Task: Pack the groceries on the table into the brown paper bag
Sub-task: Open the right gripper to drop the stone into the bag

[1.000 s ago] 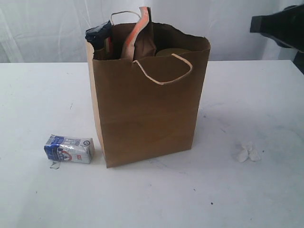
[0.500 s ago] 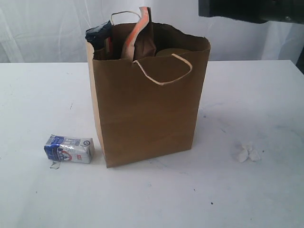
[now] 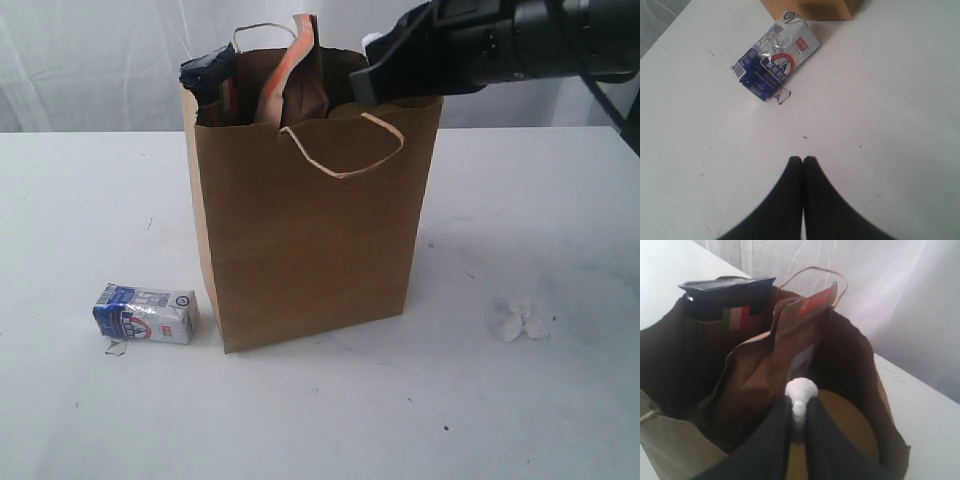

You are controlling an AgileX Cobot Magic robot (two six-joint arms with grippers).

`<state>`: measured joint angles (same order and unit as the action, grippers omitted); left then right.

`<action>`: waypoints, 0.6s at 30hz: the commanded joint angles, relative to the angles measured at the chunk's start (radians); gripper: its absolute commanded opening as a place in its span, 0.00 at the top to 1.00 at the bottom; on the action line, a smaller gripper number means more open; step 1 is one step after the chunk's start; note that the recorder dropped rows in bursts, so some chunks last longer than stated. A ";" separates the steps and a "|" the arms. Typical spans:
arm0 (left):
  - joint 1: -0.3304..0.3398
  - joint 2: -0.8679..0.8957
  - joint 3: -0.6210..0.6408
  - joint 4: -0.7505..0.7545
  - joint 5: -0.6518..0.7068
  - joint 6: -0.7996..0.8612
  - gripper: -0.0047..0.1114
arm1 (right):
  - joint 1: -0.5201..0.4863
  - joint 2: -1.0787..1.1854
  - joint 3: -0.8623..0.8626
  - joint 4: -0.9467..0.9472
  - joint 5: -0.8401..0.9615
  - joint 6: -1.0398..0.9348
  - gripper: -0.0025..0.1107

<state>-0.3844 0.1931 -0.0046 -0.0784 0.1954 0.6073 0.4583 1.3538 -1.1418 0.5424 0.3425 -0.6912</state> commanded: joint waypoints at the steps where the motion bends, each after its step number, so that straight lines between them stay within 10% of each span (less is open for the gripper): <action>1: 0.002 -0.007 0.005 -0.003 -0.001 -0.006 0.96 | 0.001 0.031 -0.008 0.002 0.005 -0.011 0.70; 4: 0.002 -0.007 0.005 -0.003 -0.001 -0.006 0.96 | 0.001 0.031 -0.015 0.002 -0.031 -0.011 0.49; 18: 0.002 -0.007 0.005 -0.003 -0.001 -0.006 0.96 | -0.028 -0.142 0.055 -0.091 -0.056 0.041 0.51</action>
<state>-0.3844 0.1931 -0.0046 -0.0784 0.1954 0.6073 0.4507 1.2518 -1.1165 0.4970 0.2769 -0.6733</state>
